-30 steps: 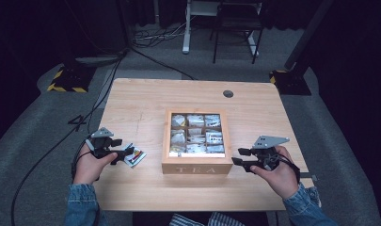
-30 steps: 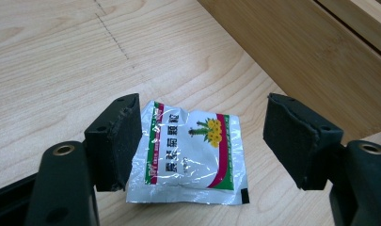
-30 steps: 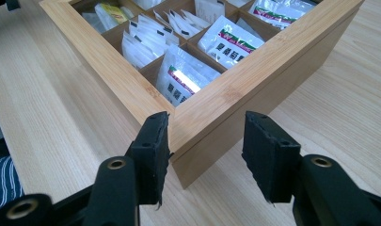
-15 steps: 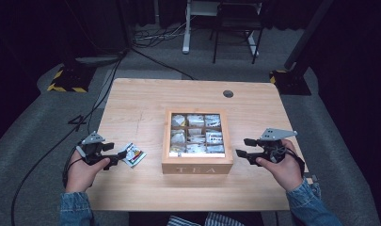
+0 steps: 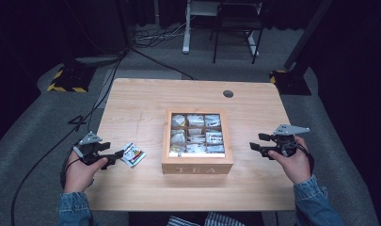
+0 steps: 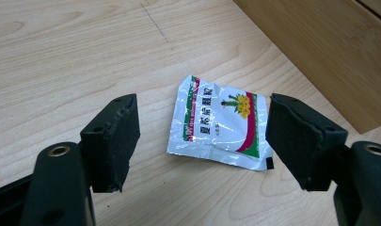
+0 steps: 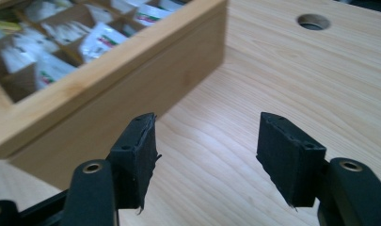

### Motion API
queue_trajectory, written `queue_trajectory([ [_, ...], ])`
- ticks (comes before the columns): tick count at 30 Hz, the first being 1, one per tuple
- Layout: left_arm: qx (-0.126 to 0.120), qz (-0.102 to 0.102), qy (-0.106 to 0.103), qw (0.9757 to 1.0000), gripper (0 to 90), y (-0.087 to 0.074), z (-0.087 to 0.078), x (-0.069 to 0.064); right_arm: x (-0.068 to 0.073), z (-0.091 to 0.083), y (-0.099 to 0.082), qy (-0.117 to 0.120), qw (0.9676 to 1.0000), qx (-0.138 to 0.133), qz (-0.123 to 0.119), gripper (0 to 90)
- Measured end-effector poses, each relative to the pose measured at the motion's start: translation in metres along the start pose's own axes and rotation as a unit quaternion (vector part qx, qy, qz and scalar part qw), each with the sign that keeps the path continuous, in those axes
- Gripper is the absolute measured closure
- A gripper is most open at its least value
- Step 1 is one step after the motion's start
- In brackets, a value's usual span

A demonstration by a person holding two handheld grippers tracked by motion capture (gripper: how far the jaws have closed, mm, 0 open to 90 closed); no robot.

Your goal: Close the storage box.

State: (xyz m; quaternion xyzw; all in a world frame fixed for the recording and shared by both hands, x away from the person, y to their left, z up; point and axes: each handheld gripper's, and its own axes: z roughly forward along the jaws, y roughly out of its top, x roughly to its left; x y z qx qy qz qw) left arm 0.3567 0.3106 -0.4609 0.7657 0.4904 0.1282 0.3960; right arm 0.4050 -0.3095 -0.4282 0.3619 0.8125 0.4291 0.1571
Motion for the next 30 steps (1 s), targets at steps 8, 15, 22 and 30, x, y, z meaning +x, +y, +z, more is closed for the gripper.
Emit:
queue_trajectory([
  [8,0.001,-0.007,0.008,0.9999,27.0,-0.002,0.001,0.005,-0.029,0.002,-0.021,-0.038,0.9990,-0.011,0.019,38.0],
  [15,0.001,-0.009,0.015,0.9999,26.8,-0.003,0.006,0.009,-0.053,0.002,-0.040,-0.067,0.9970,-0.005,0.039,37.4],
  [22,0.002,-0.025,0.022,0.9994,26.8,-0.007,0.010,0.015,-0.066,0.007,-0.059,-0.090,0.9943,0.009,0.057,36.3],
  [30,0.002,-0.038,0.024,0.9990,27.1,-0.009,0.017,0.020,-0.071,0.010,-0.070,-0.102,0.9923,0.033,0.063,30.7],
])
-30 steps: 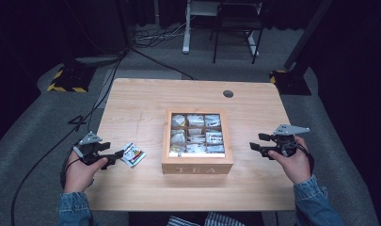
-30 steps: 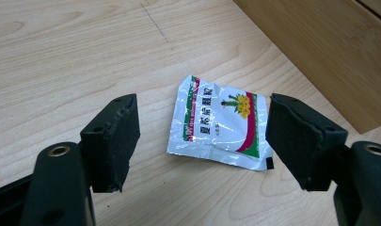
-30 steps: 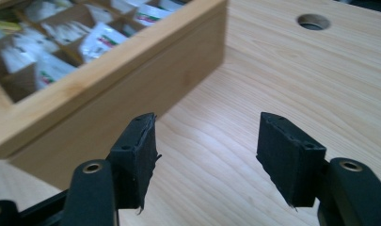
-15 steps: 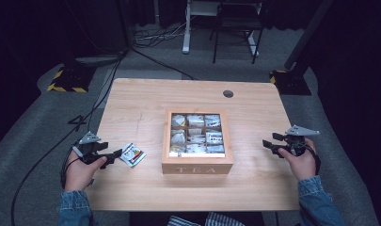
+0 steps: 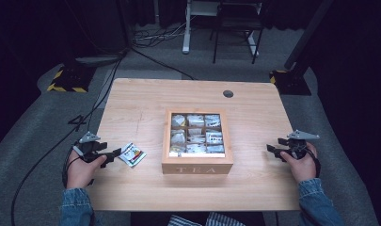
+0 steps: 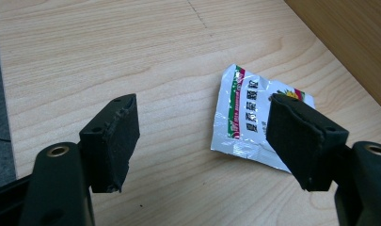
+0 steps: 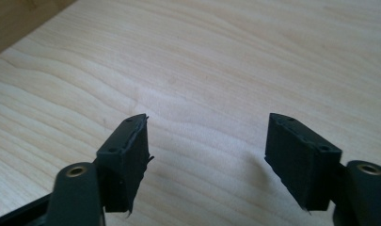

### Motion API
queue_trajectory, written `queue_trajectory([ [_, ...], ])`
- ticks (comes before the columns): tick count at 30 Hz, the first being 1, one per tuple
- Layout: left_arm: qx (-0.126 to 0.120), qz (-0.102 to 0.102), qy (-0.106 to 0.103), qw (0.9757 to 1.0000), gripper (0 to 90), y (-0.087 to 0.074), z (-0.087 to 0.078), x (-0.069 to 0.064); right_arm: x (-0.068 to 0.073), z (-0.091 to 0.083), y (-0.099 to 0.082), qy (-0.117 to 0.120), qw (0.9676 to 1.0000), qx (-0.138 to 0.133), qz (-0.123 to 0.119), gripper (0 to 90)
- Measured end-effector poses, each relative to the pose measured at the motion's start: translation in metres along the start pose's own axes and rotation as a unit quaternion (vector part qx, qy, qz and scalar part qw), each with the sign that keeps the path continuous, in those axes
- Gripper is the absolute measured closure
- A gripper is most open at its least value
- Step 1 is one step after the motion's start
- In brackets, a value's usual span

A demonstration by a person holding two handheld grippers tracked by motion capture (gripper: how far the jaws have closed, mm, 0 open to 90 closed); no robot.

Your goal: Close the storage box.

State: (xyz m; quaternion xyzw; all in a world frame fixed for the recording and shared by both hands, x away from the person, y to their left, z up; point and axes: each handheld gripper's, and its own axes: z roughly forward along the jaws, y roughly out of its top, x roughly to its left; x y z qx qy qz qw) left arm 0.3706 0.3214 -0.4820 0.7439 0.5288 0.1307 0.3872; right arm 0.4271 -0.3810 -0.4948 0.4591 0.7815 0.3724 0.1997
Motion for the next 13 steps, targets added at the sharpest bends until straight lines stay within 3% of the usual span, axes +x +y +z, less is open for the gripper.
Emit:
queue_trajectory([
  [3,0.002,-0.002,0.002,1.0000,27.3,0.000,0.003,0.001,0.003,0.004,-0.005,-0.007,0.9997,0.023,-0.004,25.3],
  [7,0.007,-0.004,0.001,1.0000,27.3,0.001,0.007,0.003,0.006,0.007,-0.006,-0.013,0.9995,0.025,-0.012,13.7],
  [13,0.015,-0.001,-0.004,0.9999,27.0,0.004,0.013,0.002,0.008,0.010,-0.004,-0.006,0.9993,0.034,-0.017,6.2],
])
